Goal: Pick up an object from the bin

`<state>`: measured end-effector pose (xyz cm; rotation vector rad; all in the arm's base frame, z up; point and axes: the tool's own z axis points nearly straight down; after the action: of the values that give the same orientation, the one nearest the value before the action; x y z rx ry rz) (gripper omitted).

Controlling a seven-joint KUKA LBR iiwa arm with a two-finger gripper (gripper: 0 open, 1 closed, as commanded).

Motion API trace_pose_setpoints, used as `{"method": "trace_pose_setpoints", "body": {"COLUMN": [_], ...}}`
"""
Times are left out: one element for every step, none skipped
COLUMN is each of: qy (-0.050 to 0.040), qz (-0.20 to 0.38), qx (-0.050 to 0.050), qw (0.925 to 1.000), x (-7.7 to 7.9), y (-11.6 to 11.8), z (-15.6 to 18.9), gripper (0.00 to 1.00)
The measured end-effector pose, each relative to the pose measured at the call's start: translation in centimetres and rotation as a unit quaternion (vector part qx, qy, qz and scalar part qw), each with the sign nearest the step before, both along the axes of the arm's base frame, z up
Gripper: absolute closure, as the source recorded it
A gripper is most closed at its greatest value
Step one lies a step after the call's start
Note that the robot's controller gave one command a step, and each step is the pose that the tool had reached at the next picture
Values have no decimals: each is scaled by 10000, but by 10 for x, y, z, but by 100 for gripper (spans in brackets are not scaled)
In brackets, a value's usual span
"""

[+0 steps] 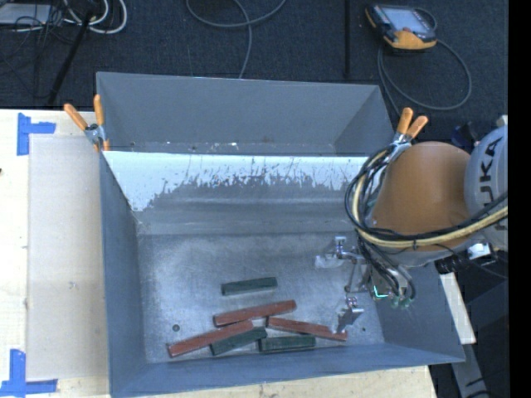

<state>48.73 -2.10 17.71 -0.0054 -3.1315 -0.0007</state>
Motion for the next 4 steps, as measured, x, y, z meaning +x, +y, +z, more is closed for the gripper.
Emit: {"method": "trace_pose_setpoints", "body": {"qy": [-40, -92, -94, -94], "qz": [5, 153, -199, -197], "qx": [-2, -8, -1, -2], "qw": [10000, 9998, 9998, 9998], "x": [2, 1, -2, -2], "y": [0, 4, 13, 13], "z": [4, -11, -102, -102], "gripper": [0, 0, 100, 100]}}
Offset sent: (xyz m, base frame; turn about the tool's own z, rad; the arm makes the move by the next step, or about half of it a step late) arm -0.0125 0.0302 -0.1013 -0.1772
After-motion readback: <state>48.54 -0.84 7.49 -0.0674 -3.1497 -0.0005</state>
